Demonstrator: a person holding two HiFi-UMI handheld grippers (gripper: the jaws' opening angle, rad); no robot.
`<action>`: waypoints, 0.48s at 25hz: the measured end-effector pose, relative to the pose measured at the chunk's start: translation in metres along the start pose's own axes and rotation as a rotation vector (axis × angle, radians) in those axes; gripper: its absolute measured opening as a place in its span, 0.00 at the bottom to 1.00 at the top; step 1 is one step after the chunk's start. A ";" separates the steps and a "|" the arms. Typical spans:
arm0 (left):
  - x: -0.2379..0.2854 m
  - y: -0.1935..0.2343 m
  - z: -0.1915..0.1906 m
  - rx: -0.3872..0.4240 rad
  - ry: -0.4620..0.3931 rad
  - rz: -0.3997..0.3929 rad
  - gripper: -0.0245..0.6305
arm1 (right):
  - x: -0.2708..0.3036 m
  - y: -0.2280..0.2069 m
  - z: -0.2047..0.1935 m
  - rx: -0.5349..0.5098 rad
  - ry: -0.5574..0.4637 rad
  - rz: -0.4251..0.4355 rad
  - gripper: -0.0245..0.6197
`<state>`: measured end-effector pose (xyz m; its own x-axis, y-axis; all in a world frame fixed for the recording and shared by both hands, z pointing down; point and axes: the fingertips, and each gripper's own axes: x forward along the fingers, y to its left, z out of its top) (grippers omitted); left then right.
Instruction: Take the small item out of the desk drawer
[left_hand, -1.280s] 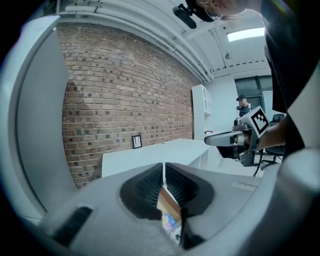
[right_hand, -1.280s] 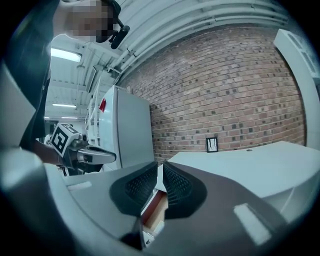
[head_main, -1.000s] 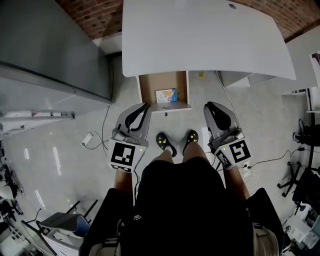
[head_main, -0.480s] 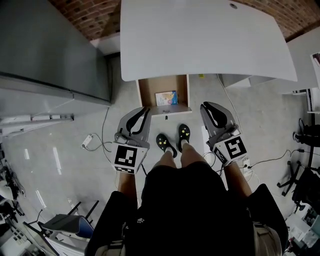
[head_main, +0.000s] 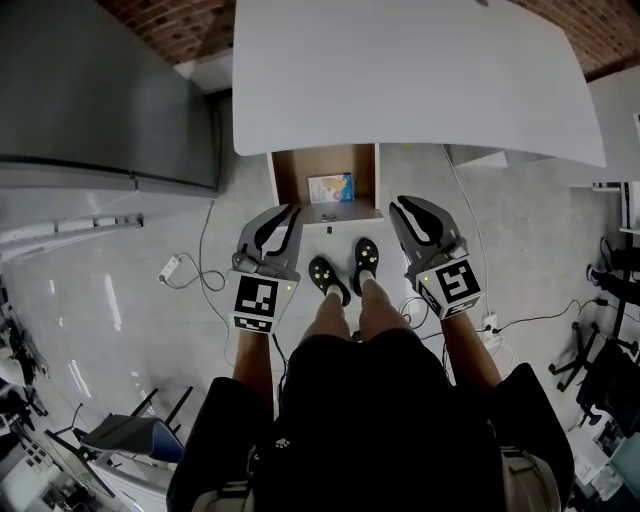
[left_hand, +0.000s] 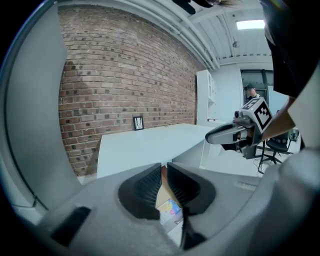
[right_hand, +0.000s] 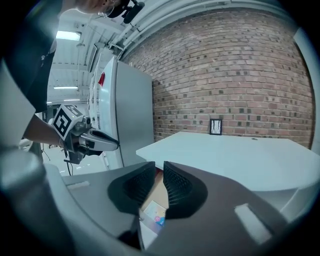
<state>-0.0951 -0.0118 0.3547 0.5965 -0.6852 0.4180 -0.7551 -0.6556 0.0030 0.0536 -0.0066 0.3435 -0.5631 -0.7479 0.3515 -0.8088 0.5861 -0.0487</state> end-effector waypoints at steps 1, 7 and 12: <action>0.004 -0.001 -0.004 -0.002 0.008 -0.003 0.10 | 0.003 -0.001 -0.004 -0.001 0.007 0.004 0.13; 0.025 0.000 -0.027 0.003 0.068 -0.019 0.12 | 0.020 -0.005 -0.033 0.020 0.049 0.026 0.15; 0.044 0.003 -0.046 -0.003 0.099 -0.027 0.12 | 0.036 -0.009 -0.061 0.014 0.119 0.046 0.16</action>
<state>-0.0840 -0.0290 0.4147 0.5869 -0.6328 0.5051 -0.7400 -0.6723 0.0176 0.0515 -0.0198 0.4131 -0.5767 -0.6773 0.4568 -0.7851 0.6142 -0.0805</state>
